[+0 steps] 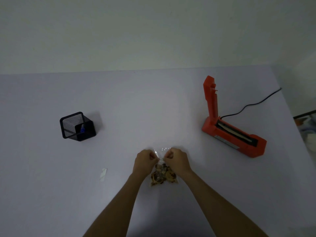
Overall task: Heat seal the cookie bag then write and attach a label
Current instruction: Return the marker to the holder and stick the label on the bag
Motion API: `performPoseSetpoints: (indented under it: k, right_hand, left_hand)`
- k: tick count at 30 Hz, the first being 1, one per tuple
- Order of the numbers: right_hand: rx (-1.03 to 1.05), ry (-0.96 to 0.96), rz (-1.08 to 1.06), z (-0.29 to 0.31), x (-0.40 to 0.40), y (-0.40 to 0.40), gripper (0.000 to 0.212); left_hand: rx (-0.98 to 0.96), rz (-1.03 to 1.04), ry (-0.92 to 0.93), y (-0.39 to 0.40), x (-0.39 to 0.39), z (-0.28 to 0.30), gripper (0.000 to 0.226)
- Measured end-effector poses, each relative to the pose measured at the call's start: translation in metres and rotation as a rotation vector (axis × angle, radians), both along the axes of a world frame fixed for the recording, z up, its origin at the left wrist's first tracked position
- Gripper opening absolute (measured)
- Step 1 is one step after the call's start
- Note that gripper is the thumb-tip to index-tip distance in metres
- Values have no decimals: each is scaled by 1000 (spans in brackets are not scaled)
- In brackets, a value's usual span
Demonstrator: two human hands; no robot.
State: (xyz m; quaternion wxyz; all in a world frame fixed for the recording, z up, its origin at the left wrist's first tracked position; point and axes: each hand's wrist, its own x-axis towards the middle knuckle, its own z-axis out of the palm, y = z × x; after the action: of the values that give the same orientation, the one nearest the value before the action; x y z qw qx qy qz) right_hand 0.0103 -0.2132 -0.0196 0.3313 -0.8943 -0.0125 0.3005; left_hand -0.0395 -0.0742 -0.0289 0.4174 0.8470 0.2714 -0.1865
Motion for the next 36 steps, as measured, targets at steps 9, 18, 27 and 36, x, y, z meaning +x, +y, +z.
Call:
performPoseSetpoints:
  k: [9,18,27,36]
  right_hand:
    - [64,-8,-87,0,5,-13,16]
    - [71,7,-48,-2,8,-15,19]
    - [51,59,17,-1,11,-16,20]
    - [36,87,51,0,12,-17,14]
  left_hand:
    - [0,29,-16,2,-1,3,29]
    - [-45,-26,-75,6,-4,-2,18]
    - [-21,2,-68,0,-3,-3,20]
    - [-18,24,-55,0,-2,-2,16]
